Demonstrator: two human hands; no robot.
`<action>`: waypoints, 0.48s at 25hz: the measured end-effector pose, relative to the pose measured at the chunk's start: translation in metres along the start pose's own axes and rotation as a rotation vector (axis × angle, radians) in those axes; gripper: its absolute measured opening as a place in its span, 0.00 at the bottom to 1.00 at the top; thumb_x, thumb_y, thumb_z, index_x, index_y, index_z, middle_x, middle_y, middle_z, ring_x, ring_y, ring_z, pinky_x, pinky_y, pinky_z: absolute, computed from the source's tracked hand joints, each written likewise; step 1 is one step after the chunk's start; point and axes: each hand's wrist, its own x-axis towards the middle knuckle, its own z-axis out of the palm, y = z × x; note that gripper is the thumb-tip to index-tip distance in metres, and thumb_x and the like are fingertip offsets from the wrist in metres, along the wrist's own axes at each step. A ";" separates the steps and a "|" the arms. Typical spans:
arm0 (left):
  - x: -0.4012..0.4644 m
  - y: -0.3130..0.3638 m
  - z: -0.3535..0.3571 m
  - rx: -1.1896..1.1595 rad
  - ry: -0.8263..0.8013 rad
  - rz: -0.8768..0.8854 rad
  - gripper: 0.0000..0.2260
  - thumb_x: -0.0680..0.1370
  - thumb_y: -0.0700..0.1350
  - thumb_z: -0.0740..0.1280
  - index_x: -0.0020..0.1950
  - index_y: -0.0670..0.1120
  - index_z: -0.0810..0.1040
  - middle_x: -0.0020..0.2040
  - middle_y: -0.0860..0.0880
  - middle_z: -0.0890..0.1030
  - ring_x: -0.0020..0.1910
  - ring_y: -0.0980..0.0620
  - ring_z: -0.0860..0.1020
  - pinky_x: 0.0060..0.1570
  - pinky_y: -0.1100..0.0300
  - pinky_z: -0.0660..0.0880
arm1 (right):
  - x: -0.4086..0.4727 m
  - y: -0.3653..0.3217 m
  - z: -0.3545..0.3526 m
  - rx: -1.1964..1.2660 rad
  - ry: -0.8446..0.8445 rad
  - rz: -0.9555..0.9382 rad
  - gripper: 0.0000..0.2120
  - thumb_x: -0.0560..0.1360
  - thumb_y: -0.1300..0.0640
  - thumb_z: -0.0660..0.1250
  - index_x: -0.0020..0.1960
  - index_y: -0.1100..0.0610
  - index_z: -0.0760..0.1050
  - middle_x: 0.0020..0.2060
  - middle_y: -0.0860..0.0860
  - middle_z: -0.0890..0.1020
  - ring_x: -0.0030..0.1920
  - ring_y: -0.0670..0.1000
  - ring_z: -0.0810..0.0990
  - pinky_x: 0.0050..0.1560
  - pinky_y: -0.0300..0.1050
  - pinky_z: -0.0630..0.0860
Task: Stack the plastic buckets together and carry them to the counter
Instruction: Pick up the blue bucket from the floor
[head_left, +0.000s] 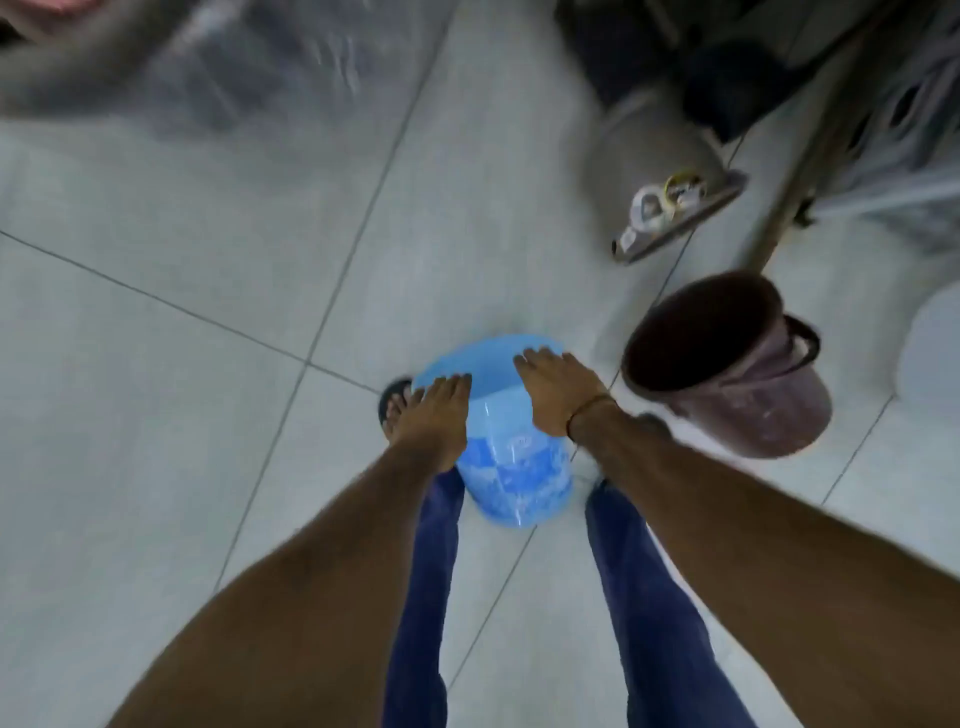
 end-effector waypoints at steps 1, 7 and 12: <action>0.017 0.000 0.015 0.040 -0.053 -0.011 0.29 0.80 0.39 0.59 0.80 0.45 0.56 0.79 0.44 0.63 0.76 0.42 0.63 0.73 0.43 0.60 | 0.019 -0.002 0.014 -0.023 -0.044 0.008 0.27 0.74 0.61 0.62 0.73 0.61 0.63 0.72 0.58 0.68 0.72 0.58 0.66 0.69 0.54 0.64; 0.021 0.004 0.021 -0.014 -0.072 0.063 0.16 0.79 0.34 0.61 0.66 0.44 0.73 0.61 0.44 0.80 0.61 0.40 0.77 0.55 0.48 0.73 | 0.031 -0.001 0.015 -0.008 -0.072 -0.079 0.14 0.76 0.60 0.63 0.61 0.57 0.76 0.58 0.58 0.78 0.57 0.62 0.78 0.53 0.52 0.74; -0.013 0.003 -0.033 0.061 0.073 0.115 0.15 0.71 0.33 0.64 0.55 0.44 0.78 0.48 0.45 0.82 0.50 0.42 0.80 0.46 0.50 0.75 | -0.007 -0.012 -0.046 -0.078 0.038 -0.093 0.12 0.74 0.62 0.62 0.56 0.55 0.79 0.52 0.57 0.81 0.51 0.61 0.81 0.48 0.49 0.75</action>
